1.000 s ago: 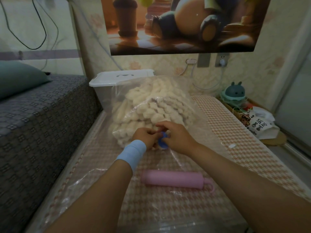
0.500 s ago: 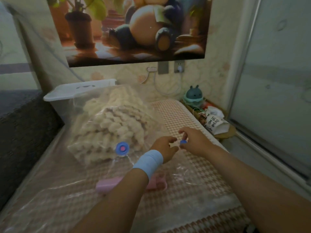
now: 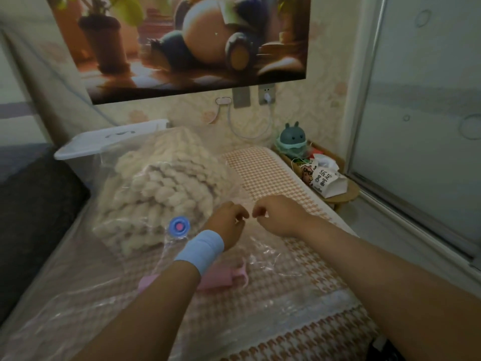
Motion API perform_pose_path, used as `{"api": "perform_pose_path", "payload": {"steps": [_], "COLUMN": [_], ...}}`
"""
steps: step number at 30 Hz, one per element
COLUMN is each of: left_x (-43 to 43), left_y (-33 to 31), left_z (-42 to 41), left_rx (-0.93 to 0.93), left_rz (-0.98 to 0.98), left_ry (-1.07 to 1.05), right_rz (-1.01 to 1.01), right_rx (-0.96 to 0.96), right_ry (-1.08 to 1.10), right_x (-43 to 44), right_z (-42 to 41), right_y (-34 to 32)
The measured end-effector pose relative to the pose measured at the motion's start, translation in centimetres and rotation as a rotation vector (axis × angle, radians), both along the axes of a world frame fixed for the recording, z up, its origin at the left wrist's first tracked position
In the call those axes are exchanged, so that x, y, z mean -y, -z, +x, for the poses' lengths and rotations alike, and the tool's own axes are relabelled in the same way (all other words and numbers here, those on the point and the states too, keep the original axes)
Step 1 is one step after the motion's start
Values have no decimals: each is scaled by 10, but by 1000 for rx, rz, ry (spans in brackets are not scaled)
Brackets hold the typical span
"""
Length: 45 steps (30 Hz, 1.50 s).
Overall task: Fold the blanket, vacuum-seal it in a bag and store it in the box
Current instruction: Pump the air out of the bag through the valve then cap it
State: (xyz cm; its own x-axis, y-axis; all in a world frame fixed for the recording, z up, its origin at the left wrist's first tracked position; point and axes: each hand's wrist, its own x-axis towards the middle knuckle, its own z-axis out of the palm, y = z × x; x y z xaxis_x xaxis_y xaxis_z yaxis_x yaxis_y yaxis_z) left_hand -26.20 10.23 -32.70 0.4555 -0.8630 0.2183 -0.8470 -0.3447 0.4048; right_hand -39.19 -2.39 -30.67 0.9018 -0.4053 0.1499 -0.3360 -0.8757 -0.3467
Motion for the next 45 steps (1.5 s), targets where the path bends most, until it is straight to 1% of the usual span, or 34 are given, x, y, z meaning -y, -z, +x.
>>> {"api": "perform_pose_path", "payload": {"steps": [2, 4, 6, 8, 10, 12, 14, 16, 20, 22, 23, 24, 25, 26, 27, 28, 29, 30, 31, 32, 35, 37, 38, 40, 41, 43, 45], "left_x": [-24, -51, -77, -100, -118, -127, -134, -137, -144, -149, -152, -155, -156, -157, -157, -156, -153, -151, -148, -145, -135, -131, -129, -127, -126, -121, -113], "left_y": [-9, -14, -13, -15, -20, -25, -28, -34, -48, -52, -53, -55, -54, -55, -55, -54, -53, -51, -50, -50, -43, -39, -34, -25, -21, -13, -8], "left_z": [17, 31, 43, 52, 57, 57, 56, 58, 74, 86, 91, 97, 100, 102, 102, 102, 100, 97, 92, 88, 85, 91, 98, 108, 111, 111, 108], "left_rx": [-31, -36, -20, -34, -110, -199, -196, -139, -24, -38, -54, -85, -139, -211, -285, -345, -380, -406, -421, -433, -444, -452, -393, -160, -69, 32, 56], "left_rz": [40, 138, 213, 275, 338, 428, 533, 544, 396, 299, 236, 153, 65, -25, -104, -172, -220, -253, -265, -264, -279, -309, -264, 0, 138, 303, 322], "left_ry": [-29, -39, -53, -65, -61, -20, 26, 17, -111, -159, -185, -211, -232, -242, -240, -223, -201, -177, -144, -111, -81, -177, -249, -360, -392, -434, -454], "right_rz": [48, 84, 25, -100, -155, -161, -204, -252, -283, -352, -334, -243, -80, 151, 438, 727, 945, 1058, 1074, 1065, 1097, 1105, 1109, 1072, 1056, 1052, 1057], "right_rx": [-42, -137, -289, -410, -452, -433, -359, -235, 40, 253, 362, 468, 548, 599, 612, 590, 503, 398, 322, 304, 419, 539, 608, 708, 714, 647, 578], "right_ry": [-113, -207, -277, -315, -335, -339, -328, -315, -294, -194, -98, 10, 115, 182, 204, 186, 145, 87, 38, 8, 33, 119, 158, 190, 201, 231, 246], "right_x": [-30, -60, -85, -101, -109, -109, -108, -103, -92, -91, -94, -96, -99, -104, -108, -115, -122, -130, -134, -138, -136, -129, -123, -113, -107, -99, -95], "right_z": [13, 28, 42, 53, 62, 68, 75, 80, 91, 98, 100, 103, 105, 105, 106, 106, 106, 105, 106, 108, 117, 120, 121, 121, 122, 125, 128], "right_y": [-6, -6, 1, 9, 13, 9, 3, -3, -15, -18, -22, -25, -27, -31, -33, -31, -29, -27, -23, -20, -17, -15, -14, -8, -5, 4, 16]}}
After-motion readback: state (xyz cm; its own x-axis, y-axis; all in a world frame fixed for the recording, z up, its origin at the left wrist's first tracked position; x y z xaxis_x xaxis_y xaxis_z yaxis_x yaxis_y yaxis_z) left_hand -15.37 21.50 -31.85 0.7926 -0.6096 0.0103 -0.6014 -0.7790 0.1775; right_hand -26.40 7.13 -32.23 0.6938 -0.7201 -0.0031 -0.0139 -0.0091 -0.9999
